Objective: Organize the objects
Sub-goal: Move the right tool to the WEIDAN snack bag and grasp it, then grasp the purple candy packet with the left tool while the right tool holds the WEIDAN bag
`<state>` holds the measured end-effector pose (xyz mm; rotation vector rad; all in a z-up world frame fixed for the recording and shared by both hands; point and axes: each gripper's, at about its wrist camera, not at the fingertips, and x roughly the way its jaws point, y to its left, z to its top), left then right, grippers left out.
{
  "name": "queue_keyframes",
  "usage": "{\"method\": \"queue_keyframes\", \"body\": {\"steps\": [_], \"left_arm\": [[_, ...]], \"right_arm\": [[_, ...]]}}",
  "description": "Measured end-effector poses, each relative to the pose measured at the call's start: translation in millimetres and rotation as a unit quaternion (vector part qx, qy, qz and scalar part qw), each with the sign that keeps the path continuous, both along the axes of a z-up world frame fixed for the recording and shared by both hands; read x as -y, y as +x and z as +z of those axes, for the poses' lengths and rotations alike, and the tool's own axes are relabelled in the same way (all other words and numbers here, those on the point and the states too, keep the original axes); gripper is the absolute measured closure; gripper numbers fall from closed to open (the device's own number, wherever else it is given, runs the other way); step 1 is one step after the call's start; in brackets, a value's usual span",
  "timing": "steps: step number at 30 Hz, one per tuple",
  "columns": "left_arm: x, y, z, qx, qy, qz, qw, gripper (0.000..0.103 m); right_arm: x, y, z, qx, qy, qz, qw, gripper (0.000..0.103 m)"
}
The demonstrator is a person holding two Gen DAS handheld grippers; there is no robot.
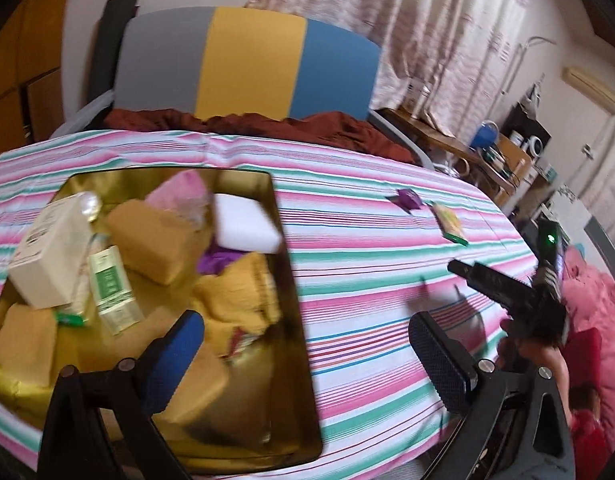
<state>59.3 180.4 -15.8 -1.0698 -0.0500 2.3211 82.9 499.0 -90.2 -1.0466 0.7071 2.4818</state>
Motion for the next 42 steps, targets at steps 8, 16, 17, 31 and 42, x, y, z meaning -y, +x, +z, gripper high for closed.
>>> {"method": "queue_keyframes", "body": {"steps": [8,16,17,31,42], "left_arm": [[-43.8,4.0,-3.2,0.005,-0.018,-0.041,0.9990,0.000],[-63.3,7.1,-8.1,0.004,-0.040,-0.056,0.9976,0.000],[-65.3,5.9,-9.4,0.006,-0.044,-0.057,0.9974,0.000],[-97.7,-6.3,2.9,-0.001,-0.037,-0.055,0.9978,0.000],[-170.5,-52.4,19.8,-0.041,-0.044,-0.047,0.9971,0.000]], "right_arm": [[-94.4,-53.2,10.6,0.003,0.029,-0.043,0.999,0.043],[-135.2,-113.5,-15.4,0.043,0.036,-0.044,0.997,0.043],[-134.6,-116.6,-17.7,0.043,0.041,-0.042,0.997,0.043],[-54.1,-114.5,-16.1,0.010,0.046,0.134,0.990,0.056],[-60.9,-73.5,-16.0,0.027,0.084,-0.005,0.996,0.056]]}}
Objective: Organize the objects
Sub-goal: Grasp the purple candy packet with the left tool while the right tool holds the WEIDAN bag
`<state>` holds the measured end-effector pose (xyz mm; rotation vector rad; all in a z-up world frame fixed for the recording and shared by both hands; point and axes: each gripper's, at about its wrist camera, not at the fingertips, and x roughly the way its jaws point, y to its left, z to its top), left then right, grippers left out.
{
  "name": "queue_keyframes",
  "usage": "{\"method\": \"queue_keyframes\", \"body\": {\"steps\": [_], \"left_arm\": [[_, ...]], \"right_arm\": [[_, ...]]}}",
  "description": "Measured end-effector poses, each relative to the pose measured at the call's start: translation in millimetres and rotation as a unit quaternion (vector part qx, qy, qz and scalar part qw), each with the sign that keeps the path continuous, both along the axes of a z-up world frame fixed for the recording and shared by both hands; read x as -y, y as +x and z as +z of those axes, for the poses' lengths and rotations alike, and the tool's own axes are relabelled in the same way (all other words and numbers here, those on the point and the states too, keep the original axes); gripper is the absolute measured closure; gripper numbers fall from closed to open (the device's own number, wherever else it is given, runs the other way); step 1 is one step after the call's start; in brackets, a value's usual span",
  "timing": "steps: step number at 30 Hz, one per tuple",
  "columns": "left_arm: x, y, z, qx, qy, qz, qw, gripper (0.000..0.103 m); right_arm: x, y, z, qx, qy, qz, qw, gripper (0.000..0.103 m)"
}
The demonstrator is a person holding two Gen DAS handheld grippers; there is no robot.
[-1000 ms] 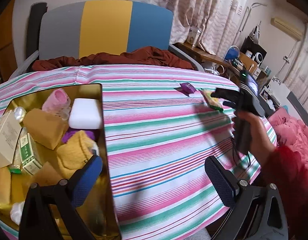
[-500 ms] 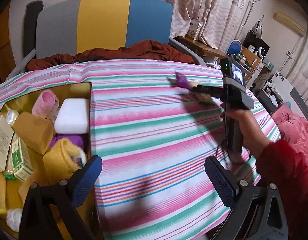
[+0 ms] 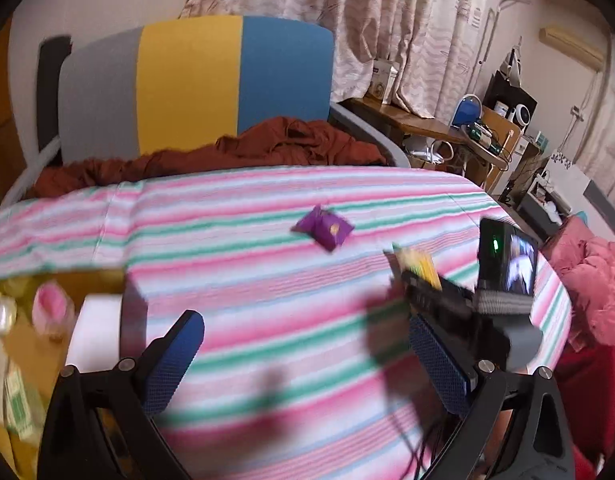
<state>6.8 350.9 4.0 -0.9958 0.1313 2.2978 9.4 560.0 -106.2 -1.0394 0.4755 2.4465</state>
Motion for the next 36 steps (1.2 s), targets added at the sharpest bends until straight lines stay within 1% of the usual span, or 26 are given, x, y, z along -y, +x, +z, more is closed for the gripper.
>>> {"method": "queue_keyframes", "body": {"steps": [2,4,5,8,10,12,15,19,23,28,32,34,35,36], "left_arm": [[-15.9,-11.6,0.3,-0.018,-0.007,-0.014,0.9997,0.000],[-31.3,-21.9,-0.5,-0.050,-0.018,-0.022,0.9983,0.000],[-37.8,-28.0,-3.1,-0.053,-0.026,-0.026,0.9980,0.000],[-57.3,-49.5,-13.7,-0.049,-0.041,-0.033,0.9974,0.000],[-67.4,-64.1,-22.9,-0.033,-0.049,-0.027,0.9979,0.000],[-75.5,-72.1,-28.5,-0.022,-0.046,-0.030,0.9982,0.000],[-90.1,-84.4,-38.8,-0.028,-0.054,-0.038,0.9974,0.000],[-113.6,-100.5,-52.1,-0.052,-0.085,-0.063,0.9931,0.000],[-131.1,-116.3,-62.6,-0.051,-0.104,-0.072,0.9907,0.000],[-144.0,-134.2,-72.8,-0.027,-0.099,-0.067,0.9925,0.000],[-157.2,-135.5,-82.8,-0.031,-0.105,-0.084,0.9904,0.000],[-160.9,-138.6,-89.8,-0.027,-0.105,-0.080,0.9908,0.002],[-162.6,-140.5,-92.8,-0.023,-0.106,-0.079,0.9910,0.006],[-164.2,-142.5,-96.2,-0.019,-0.109,-0.077,0.9909,0.013]], "right_arm": [[-6.7,-0.6,-2.9,-0.001,-0.007,-0.007,1.000,0.056],[-6.2,4.0,-1.0,-0.005,-0.006,-0.009,1.000,0.056],[-5.2,3.6,-1.0,-0.005,-0.004,-0.009,1.000,0.056],[-6.4,2.6,-1.7,-0.007,-0.005,-0.009,1.000,0.056],[-6.9,4.8,-1.7,-0.012,-0.010,-0.009,1.000,0.056],[-7.7,5.3,-1.8,-0.014,-0.012,-0.010,1.000,0.056],[-6.7,5.4,-1.6,-0.014,-0.009,-0.010,1.000,0.056],[-7.0,6.0,-2.1,-0.017,-0.012,-0.010,1.000,0.056],[-9.4,6.8,-2.4,-0.022,-0.017,-0.010,1.000,0.056],[-10.9,8.1,-2.8,-0.025,-0.018,-0.011,0.999,0.056],[-13.3,9.2,-3.1,-0.029,-0.022,-0.012,0.999,0.056],[-13.1,9.5,-3.0,-0.030,-0.022,-0.013,0.999,0.056],[-13.3,9.4,-3.1,-0.029,-0.022,-0.013,0.999,0.056],[-13.4,9.5,-3.0,-0.030,-0.022,-0.013,0.999,0.056]]}}
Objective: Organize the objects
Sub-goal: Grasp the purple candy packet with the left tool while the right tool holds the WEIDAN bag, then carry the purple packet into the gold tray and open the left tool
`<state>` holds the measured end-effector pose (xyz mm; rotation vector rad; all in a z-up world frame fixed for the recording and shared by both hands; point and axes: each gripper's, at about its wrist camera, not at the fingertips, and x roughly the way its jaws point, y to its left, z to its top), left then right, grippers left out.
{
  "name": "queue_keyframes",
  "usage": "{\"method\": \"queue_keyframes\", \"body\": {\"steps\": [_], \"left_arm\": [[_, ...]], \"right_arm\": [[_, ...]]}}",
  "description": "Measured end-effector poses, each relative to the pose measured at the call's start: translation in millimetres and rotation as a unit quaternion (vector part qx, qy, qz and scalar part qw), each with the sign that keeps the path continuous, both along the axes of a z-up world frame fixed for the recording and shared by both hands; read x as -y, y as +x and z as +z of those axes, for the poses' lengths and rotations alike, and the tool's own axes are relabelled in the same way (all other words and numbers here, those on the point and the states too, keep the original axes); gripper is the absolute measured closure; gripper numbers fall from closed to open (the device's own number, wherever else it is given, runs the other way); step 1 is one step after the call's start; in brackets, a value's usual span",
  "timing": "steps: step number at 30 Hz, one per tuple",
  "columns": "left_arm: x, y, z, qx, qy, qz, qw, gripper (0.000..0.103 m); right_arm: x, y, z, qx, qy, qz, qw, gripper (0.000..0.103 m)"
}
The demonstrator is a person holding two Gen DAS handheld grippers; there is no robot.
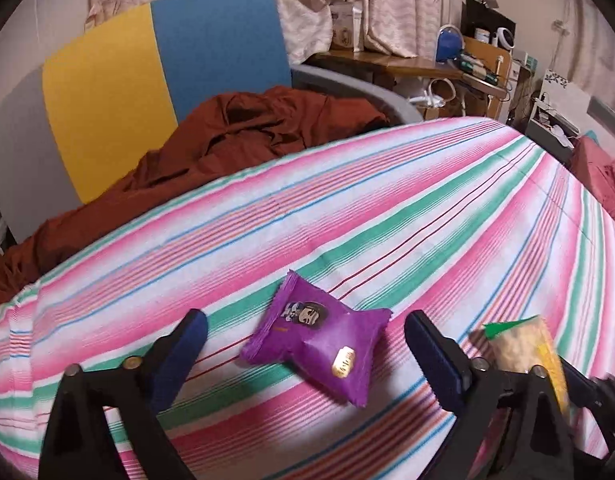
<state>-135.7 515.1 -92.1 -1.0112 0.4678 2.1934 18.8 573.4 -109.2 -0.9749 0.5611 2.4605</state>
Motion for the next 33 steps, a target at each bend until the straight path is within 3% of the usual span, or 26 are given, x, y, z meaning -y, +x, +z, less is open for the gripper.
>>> {"method": "queue_keyframes", "body": {"steps": [4,6,19,33], "left_arm": [[-2.4,-3.3,-12.0,0.010,-0.003,-0.007,0.9999,0.036],[-0.2,-1.7,-9.1,0.006,0.006,-0.007,0.9999,0.056],[39.3,24.4,1.6,-0.021,0.048,0.020,0.9984,0.060],[101.6,88.7,8.0,0.011,0.093,0.045,0.9946,0.060]], "right_arm": [[0.4,0.6,-0.1,-0.002,-0.001,-0.001,1.000,0.056],[1.0,1.5,0.1,-0.003,-0.001,-0.002,1.000,0.056],[4.7,0.9,-0.5,-0.001,0.006,-0.007,1.000,0.056],[7.1,-2.0,-1.5,0.005,0.022,-0.011,1.000,0.056]]}}
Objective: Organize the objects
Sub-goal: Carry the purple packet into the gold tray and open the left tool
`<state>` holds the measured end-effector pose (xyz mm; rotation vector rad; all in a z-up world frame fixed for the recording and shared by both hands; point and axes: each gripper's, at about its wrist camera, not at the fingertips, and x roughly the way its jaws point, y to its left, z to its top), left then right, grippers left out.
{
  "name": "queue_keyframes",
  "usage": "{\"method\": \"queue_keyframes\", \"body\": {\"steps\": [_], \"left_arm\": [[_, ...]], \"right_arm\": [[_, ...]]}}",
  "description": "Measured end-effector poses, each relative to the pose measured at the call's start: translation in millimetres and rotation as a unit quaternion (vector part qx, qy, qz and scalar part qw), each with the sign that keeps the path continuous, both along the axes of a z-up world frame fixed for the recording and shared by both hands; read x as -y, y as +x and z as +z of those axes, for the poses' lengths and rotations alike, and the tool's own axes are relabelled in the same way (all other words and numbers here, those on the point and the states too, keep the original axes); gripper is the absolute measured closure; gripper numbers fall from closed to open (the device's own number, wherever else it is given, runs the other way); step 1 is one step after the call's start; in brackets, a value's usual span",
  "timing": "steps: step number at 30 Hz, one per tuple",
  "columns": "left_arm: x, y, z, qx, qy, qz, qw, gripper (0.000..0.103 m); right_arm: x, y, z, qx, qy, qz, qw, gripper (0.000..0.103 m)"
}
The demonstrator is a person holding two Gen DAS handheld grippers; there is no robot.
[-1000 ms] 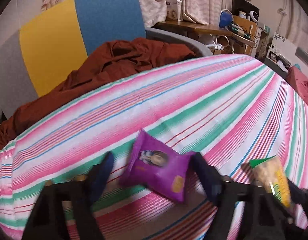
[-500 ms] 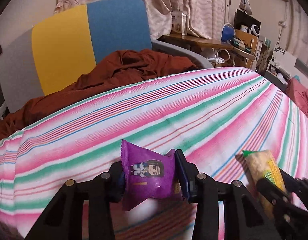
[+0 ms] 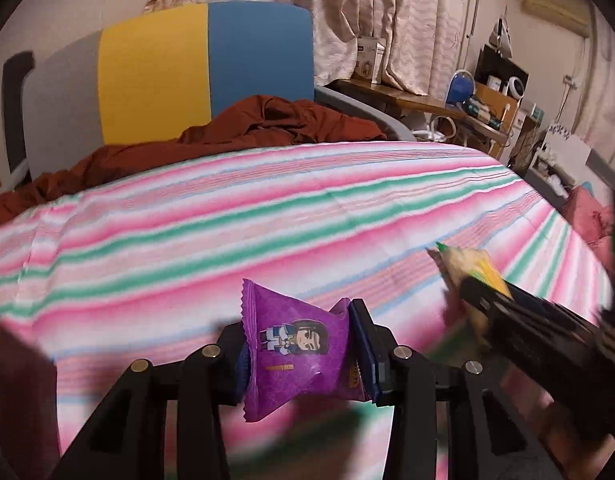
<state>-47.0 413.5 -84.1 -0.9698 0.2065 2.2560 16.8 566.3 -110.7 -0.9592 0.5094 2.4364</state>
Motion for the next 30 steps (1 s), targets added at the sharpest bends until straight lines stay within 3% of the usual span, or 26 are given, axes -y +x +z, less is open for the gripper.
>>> {"method": "queue_keyframes", "body": {"steps": [2,10,18,23,30], "left_arm": [[15.0,15.4,3.4,0.010,0.018,0.000,0.9998,0.060],[61.3,86.6,25.1,-0.020,0.050,-0.056,0.9970,0.060],[116.7,129.5,46.0,-0.035,0.072,-0.051,0.9955,0.060],[163.0,136.9,59.0,-0.055,0.072,-0.023,0.9956,0.060],[243.1,116.5,63.2,-0.058,0.078,0.071,0.9927,0.060]], "right_arm": [[0.7,-0.2,0.3,0.003,0.005,-0.002,1.000,0.057],[2.2,-0.3,1.1,0.011,0.018,-0.008,1.000,0.057],[8.5,-3.9,3.4,0.024,0.042,-0.008,0.999,0.057],[12.9,-5.2,6.0,0.025,0.059,-0.001,0.998,0.057],[33.1,-1.5,14.7,0.018,0.097,0.019,0.995,0.057]]}}
